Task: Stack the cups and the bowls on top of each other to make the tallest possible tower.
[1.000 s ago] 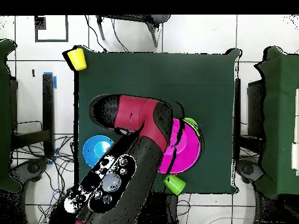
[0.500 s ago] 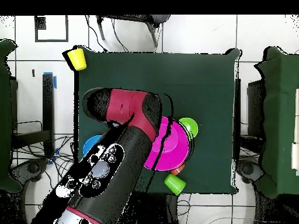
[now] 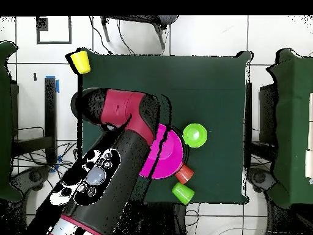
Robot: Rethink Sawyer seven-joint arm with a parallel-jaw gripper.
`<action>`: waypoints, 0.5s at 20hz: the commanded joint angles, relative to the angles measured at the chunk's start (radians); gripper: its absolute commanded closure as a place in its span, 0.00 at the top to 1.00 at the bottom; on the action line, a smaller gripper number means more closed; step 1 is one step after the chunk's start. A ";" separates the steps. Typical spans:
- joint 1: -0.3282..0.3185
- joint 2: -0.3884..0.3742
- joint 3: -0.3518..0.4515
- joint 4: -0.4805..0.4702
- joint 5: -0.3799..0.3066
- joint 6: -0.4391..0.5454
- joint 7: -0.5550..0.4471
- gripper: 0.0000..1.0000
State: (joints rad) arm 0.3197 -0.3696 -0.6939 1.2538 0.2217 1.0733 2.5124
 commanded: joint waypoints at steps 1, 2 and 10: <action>-0.012 0.022 0.082 -0.032 0.031 0.069 0.194 0.00; -0.013 0.023 0.085 -0.029 0.031 0.061 0.187 0.00; -0.051 0.007 0.124 0.052 0.011 -0.048 0.079 0.00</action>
State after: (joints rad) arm 0.3081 -0.3680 -0.6936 1.2546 0.2385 1.0742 2.5157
